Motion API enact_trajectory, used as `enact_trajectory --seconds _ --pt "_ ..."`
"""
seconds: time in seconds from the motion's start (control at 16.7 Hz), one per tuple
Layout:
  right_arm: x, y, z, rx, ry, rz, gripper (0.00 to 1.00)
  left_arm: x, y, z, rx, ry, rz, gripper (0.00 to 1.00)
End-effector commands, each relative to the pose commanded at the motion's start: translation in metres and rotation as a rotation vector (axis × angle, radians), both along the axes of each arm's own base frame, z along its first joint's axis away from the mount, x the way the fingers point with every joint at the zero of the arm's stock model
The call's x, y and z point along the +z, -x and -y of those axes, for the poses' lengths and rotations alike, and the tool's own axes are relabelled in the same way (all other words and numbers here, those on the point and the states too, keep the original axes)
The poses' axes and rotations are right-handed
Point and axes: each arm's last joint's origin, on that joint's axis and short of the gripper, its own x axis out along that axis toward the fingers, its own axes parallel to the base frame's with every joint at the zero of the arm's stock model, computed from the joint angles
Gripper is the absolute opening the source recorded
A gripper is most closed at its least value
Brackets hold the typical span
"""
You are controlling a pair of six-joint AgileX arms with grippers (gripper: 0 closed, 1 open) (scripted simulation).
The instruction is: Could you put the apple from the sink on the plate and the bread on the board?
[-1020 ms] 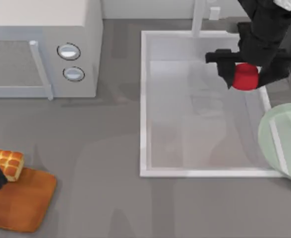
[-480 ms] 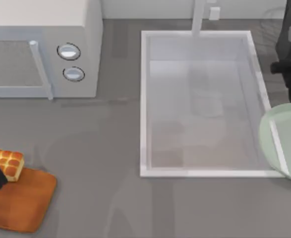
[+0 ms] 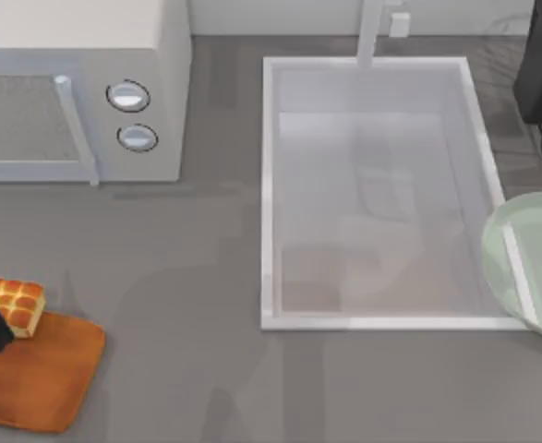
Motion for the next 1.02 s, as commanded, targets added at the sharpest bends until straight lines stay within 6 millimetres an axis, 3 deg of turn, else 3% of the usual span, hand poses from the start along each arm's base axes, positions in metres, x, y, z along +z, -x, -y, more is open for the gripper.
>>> enact_trajectory --seconds 0.18,0.96,1.02 --pt "0.0 0.0 0.0 0.0 0.0 0.0 0.0 0.0 0.0 0.0 0.0 0.0 0.0 1.0" --pt "0.0 0.0 0.0 0.0 0.0 0.0 0.98 0.0 0.0 0.0 0.0 0.0 0.0 1.0" --pt "0.0 0.0 0.0 0.0 0.0 0.0 1.0 0.0 0.0 0.0 0.0 0.0 0.0 1.0"
